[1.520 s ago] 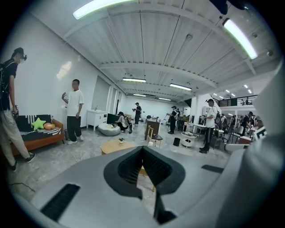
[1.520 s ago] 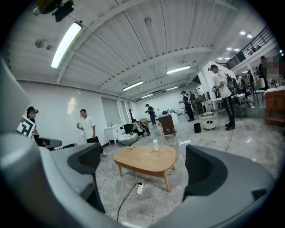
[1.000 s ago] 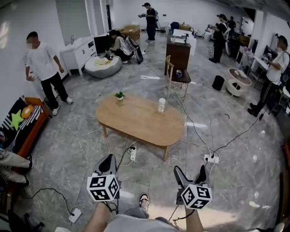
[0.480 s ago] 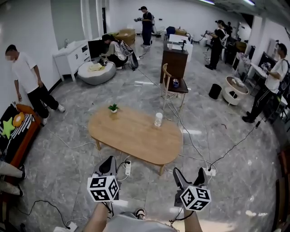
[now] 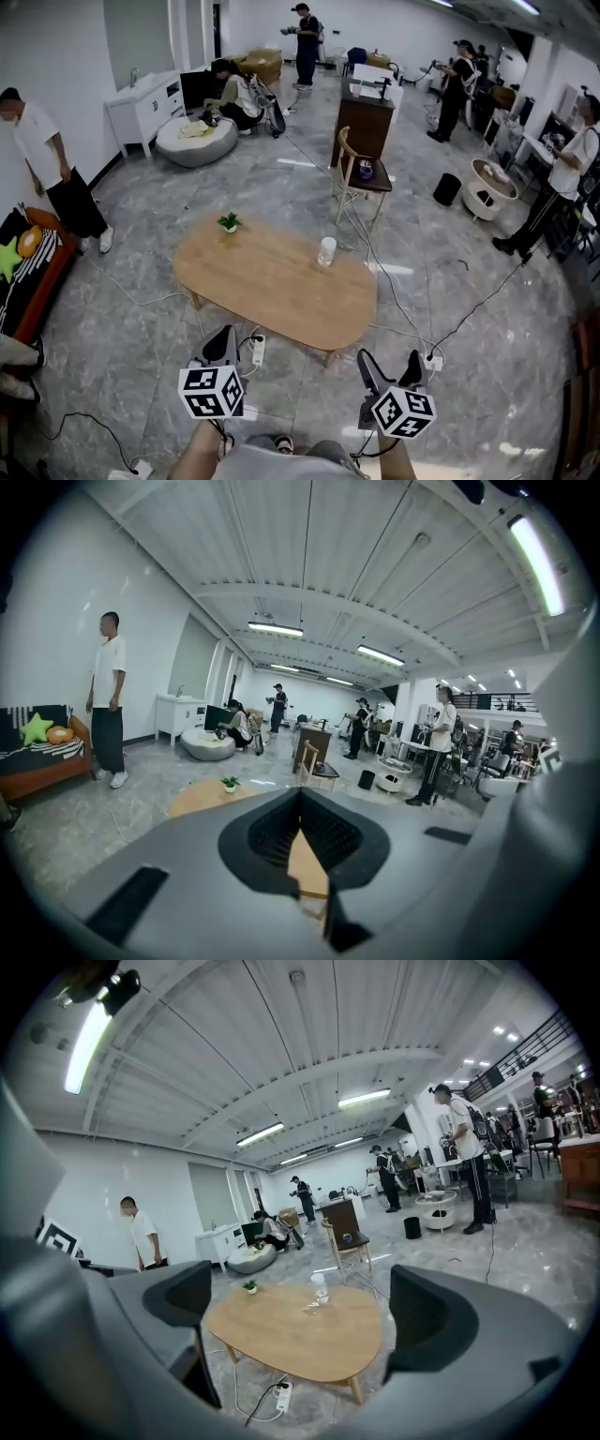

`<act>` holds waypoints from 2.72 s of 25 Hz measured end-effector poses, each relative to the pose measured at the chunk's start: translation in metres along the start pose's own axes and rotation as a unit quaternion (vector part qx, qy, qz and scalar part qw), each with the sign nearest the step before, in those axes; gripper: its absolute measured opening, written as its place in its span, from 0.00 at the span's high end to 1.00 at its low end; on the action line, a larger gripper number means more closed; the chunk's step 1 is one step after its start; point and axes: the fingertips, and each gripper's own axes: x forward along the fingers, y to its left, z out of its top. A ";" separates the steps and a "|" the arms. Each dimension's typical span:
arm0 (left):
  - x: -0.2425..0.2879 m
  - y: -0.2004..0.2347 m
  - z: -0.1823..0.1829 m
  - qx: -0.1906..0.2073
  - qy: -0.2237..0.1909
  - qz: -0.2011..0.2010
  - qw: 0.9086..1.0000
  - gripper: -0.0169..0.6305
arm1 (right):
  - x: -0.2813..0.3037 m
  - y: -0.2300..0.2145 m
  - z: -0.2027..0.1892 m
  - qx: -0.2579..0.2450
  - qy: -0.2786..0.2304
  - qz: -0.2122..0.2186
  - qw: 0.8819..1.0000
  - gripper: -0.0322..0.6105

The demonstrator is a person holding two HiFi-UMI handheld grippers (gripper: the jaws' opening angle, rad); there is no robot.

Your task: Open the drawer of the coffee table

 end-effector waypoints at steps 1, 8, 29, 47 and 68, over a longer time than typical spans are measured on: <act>0.003 -0.001 -0.001 0.000 0.003 0.000 1.000 0.98 | 0.002 -0.002 0.000 0.000 0.003 0.000 1.000 0.04; 0.037 -0.024 0.001 0.001 0.013 0.016 1.000 0.98 | 0.040 -0.030 0.004 0.000 0.027 0.016 1.000 0.04; 0.098 -0.067 0.016 -0.045 -0.010 0.139 0.989 0.98 | 0.182 -0.075 0.056 -0.040 0.075 0.139 0.987 0.04; 0.112 -0.036 -0.039 -0.048 0.038 0.103 0.993 0.98 | 0.186 -0.026 -0.009 -0.057 0.115 0.155 0.980 0.06; 0.179 0.010 -0.362 -0.054 0.155 0.061 0.984 0.98 | 0.193 -0.099 -0.347 -0.064 0.239 0.124 0.961 0.06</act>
